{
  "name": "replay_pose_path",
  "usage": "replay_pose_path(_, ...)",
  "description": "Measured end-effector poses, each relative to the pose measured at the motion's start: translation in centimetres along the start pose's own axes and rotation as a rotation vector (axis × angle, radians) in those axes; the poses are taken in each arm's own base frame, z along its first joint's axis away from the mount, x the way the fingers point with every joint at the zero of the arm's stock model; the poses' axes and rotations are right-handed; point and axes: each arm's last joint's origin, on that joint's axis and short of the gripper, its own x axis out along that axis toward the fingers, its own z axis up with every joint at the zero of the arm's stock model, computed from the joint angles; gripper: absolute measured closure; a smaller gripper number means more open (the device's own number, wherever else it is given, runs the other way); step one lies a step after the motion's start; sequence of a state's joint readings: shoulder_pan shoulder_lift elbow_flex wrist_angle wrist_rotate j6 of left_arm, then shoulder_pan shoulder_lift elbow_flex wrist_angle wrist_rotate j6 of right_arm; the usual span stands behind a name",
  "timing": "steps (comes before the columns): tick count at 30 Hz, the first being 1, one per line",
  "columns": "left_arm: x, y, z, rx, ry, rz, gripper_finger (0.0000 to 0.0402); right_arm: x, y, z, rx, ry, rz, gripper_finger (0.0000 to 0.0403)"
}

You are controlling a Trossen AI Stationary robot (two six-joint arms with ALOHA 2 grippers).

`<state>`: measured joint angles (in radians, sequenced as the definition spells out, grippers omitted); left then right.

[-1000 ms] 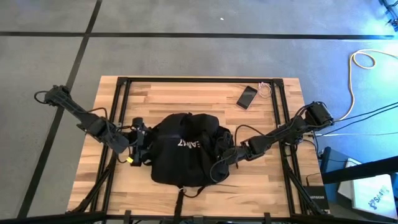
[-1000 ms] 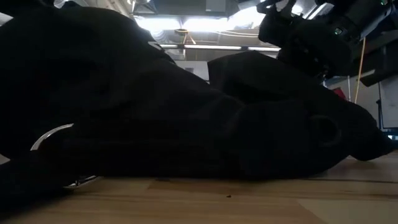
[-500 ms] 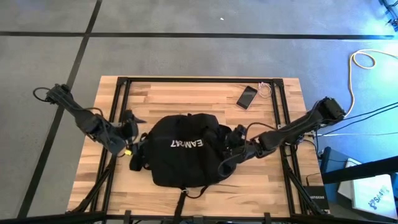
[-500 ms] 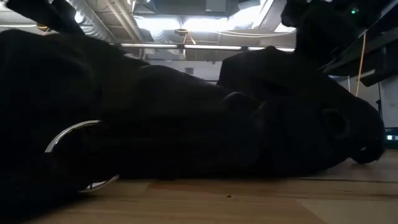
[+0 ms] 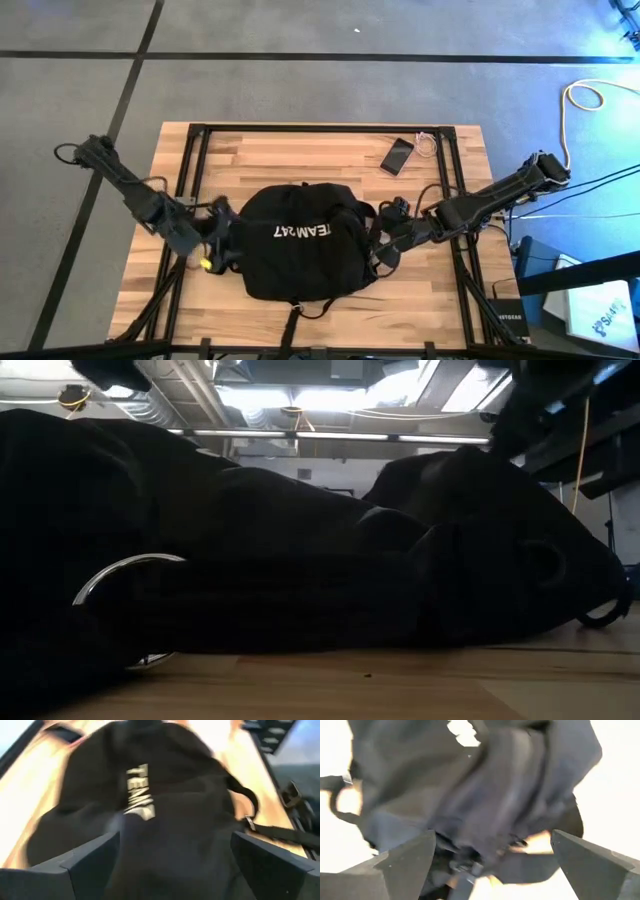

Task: Unpack backpack
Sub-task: Put the pink charger cable into the black backpack

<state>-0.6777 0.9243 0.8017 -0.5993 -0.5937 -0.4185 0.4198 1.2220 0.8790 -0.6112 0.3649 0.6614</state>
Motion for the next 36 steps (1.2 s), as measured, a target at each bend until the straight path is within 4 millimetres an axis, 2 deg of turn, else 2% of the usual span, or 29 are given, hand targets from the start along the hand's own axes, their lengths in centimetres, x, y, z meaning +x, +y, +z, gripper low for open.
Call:
replay_pose_path(5,4.3,-4.1,0.2,0.202,-0.008,-0.136,0.0035,0.1,1.6,1.8,-0.045,-0.149,0.154,0.0024)
replay_pose_path(9,8.0,-7.3,0.2,0.219,-0.064,-0.347,0.0035,0.6,3.2,2.7,-0.090,-0.224,0.318,0.0024)
replay_pose_path(11,9.7,-8.0,0.1,0.174,-0.070,-0.410,0.0035,0.7,3.9,2.7,-0.091,-0.248,0.356,0.0024)
replay_pose_path(16,12.6,-8.5,-1.2,0.122,-0.013,-0.387,0.0035,1.7,5.2,1.8,-0.122,-0.256,0.310,0.0024)
replay_pose_path(20,13.5,-9.5,-1.7,0.097,-0.038,-0.406,0.0035,3.6,5.8,1.1,-0.122,-0.209,0.277,0.0024)
replay_pose_path(27,14.4,-11.7,-2.4,0.122,-0.163,-0.412,0.0035,6.3,6.6,0.2,0.012,-0.149,0.267,0.0024)
replay_pose_path(31,14.2,-12.6,-2.5,0.109,-0.220,-0.394,0.0035,7.1,7.3,-0.6,0.043,-0.123,0.279,0.0024)
replay_pose_path(36,13.7,-13.0,-2.8,0.060,-0.238,-0.316,0.0035,7.0,8.1,-1.2,0.019,-0.137,0.289,0.0024)
